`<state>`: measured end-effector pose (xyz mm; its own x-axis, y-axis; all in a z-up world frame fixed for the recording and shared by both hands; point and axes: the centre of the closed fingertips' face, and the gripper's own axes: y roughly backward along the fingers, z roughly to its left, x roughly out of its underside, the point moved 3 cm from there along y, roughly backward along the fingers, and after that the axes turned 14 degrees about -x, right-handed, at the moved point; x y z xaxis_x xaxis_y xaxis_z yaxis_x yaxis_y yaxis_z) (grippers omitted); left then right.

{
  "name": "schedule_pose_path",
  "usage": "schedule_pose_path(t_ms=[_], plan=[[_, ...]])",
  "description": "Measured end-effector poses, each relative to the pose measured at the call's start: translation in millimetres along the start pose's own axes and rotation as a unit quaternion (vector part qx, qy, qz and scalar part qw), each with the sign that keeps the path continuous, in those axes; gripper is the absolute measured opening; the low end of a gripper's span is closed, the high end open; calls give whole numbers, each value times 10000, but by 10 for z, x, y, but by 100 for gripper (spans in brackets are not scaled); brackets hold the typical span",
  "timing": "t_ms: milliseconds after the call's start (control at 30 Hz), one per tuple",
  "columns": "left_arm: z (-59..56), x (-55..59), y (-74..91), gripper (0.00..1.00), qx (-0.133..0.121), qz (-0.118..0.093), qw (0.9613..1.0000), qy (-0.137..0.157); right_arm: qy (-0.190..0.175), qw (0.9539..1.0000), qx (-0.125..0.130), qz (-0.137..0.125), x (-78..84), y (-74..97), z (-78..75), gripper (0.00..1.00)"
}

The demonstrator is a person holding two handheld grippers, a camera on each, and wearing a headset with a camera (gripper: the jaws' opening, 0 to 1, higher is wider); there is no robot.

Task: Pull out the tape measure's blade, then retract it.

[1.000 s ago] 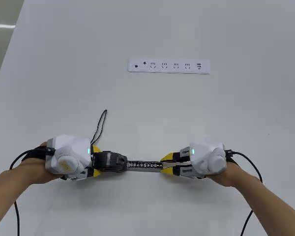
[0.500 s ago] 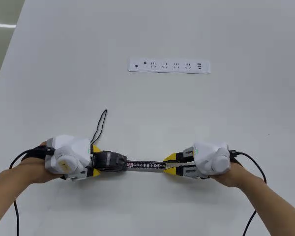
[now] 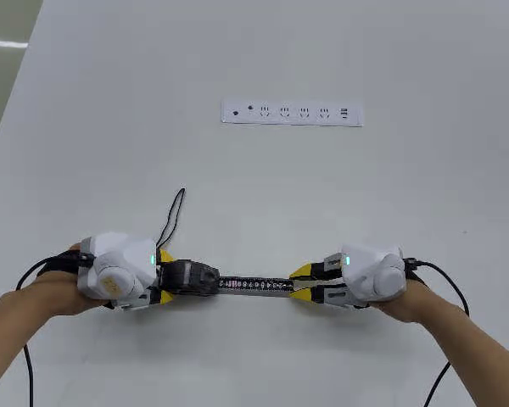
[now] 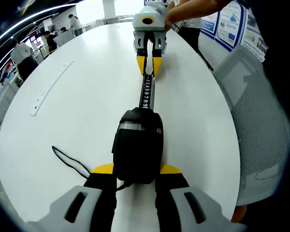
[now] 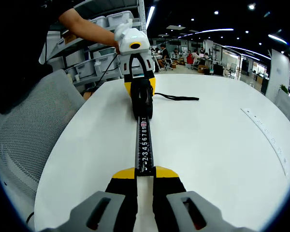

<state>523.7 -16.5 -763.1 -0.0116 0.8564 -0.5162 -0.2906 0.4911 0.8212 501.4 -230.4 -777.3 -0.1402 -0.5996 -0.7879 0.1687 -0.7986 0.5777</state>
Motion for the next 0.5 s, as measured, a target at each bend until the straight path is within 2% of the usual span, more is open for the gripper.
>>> schedule_pose_path(t_ms=[500], plan=[[-3,-4,-4,26,-4,18,10000,-16,-43,10000,-8,10,39,73,19,9]])
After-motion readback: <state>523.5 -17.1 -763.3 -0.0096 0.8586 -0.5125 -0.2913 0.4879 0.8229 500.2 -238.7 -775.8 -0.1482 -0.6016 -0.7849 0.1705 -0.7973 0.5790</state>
